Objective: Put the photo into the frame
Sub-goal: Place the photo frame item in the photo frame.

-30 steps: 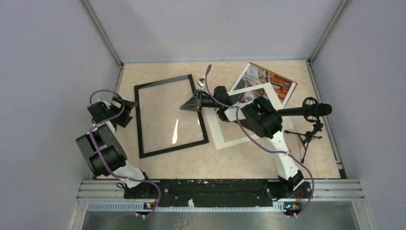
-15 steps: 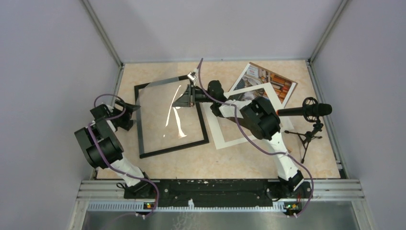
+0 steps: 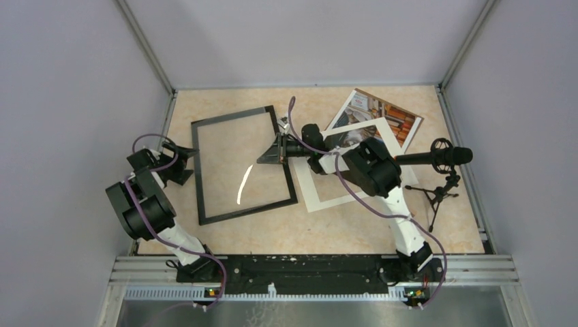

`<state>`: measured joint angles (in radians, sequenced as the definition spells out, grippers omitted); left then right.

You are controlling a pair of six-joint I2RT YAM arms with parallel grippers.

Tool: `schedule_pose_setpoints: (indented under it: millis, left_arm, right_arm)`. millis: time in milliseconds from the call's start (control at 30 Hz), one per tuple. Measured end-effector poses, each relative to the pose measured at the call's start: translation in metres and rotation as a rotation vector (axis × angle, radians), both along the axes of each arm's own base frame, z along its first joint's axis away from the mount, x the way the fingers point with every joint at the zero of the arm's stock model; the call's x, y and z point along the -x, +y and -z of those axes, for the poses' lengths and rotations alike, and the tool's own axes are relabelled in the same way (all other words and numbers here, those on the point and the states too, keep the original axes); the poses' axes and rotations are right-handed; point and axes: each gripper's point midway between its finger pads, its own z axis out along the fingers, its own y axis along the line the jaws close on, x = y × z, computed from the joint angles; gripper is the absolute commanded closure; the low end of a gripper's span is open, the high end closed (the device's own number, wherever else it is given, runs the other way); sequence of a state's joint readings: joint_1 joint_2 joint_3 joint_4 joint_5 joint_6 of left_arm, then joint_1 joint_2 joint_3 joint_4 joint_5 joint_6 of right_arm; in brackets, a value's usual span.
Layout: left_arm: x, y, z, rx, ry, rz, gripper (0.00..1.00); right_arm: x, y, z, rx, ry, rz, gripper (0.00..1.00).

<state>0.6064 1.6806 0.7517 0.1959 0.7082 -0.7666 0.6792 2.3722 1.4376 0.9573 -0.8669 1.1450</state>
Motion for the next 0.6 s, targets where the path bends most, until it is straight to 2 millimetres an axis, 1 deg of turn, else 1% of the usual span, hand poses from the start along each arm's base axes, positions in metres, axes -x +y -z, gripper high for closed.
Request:
schedule_pose_setpoints:
  millis: [67,100,167,233,300,533,600]
  left_arm:
    - [0.000,0.000,-0.001,0.001,-0.003,-0.001,0.02]
    - [0.000,0.000,-0.002,0.000,-0.005,-0.002,0.01]
    - [0.000,0.000,-0.005,-0.004,-0.012,-0.002,0.02]
    - [0.000,0.000,-0.007,-0.006,-0.017,-0.001,0.01]
    - [0.000,0.000,-0.008,-0.003,-0.022,-0.001,0.01]
    - [0.000,0.001,-0.008,0.011,-0.025,-0.009,0.02]
    - [0.000,0.001,-0.008,0.011,-0.026,-0.010,0.01]
  right_arm:
    - [-0.002,-0.009,0.023,0.059,0.053,0.025,1.00]
    - [-0.003,-0.013,0.031,0.081,0.070,0.036,1.00]
    - [-0.002,-0.020,0.044,0.128,0.095,0.053,1.00]
    - [-0.003,-0.023,0.048,0.163,0.095,0.069,1.00]
    - [-0.005,-0.024,0.045,0.176,0.077,0.078,1.00]
    - [-0.024,-0.012,0.019,0.148,0.023,0.108,1.00]
    - [-0.028,-0.011,0.016,0.144,0.016,0.120,1.00]
